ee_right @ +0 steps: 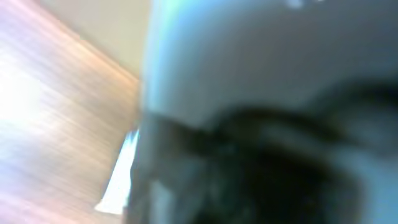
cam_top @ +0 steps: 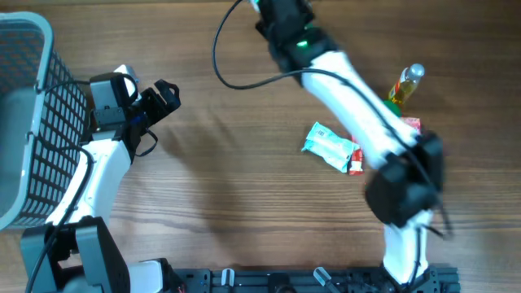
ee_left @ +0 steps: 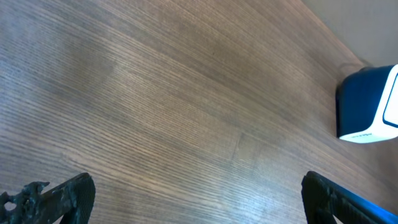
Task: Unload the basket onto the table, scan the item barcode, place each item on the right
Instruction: 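Lower the gloves pack onto the table center and release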
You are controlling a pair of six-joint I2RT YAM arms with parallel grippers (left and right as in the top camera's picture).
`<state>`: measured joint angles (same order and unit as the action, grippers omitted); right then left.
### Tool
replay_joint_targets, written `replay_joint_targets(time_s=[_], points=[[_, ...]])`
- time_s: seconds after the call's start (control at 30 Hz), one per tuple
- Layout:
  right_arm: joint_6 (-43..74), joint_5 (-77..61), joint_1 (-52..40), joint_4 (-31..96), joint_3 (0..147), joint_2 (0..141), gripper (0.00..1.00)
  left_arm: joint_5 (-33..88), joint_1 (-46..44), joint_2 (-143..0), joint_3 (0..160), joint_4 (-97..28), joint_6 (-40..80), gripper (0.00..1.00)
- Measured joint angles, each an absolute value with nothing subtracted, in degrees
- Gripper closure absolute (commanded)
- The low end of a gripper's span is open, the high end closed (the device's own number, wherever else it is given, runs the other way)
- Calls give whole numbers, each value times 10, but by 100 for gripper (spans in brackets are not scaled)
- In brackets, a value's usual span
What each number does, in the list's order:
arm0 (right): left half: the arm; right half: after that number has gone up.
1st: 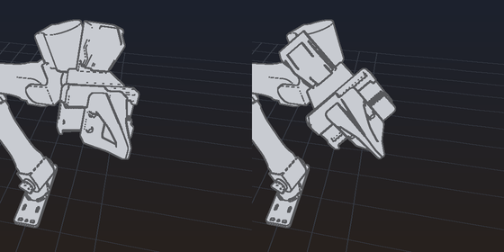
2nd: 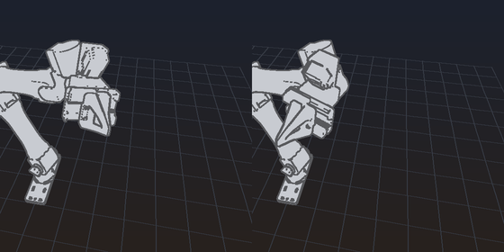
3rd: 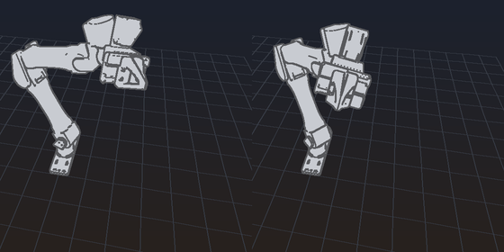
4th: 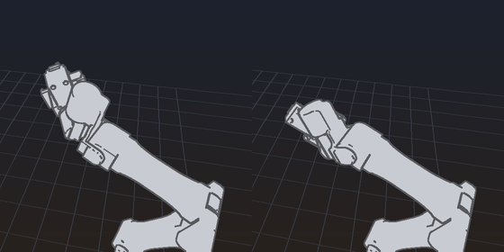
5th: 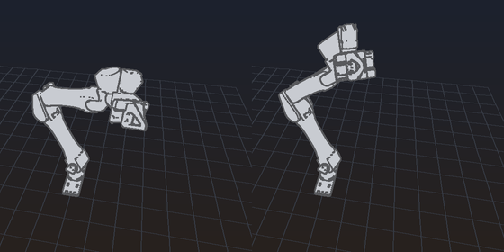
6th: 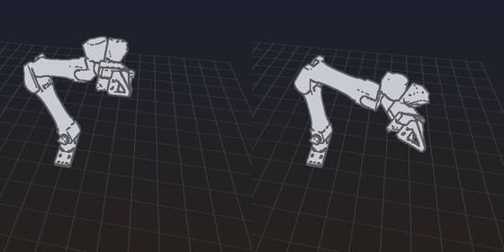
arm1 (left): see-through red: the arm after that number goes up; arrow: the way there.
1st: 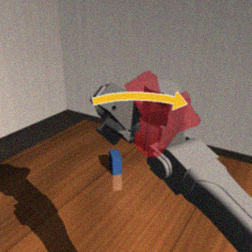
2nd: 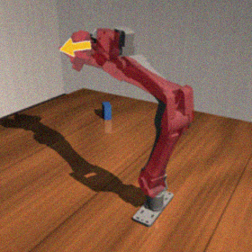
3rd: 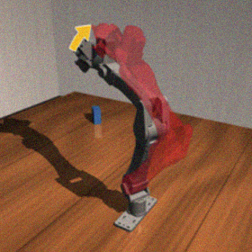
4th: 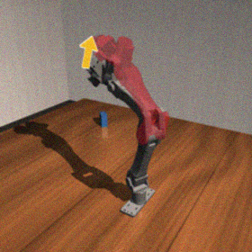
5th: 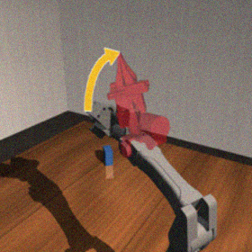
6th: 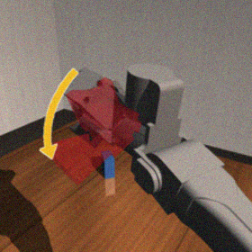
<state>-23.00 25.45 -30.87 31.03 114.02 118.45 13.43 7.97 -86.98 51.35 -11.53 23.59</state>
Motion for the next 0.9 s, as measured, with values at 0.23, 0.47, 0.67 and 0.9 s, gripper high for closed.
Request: replay_joint_targets(time_s=[0.23,0.47,0.67,0.9], points=[[-28,-86,-273,618,1124,1132,91,135,80,-870,514,-115,236,0],[70,-166,-277,465,907,1152,28,134,79,-870,514,-115,236,0],[82,-120,-277,476,912,1146,6,134,80,-870,514,-115,236,0],[84,-38,-277,491,937,1039,0,134,79,-870,514,-115,236,0]])
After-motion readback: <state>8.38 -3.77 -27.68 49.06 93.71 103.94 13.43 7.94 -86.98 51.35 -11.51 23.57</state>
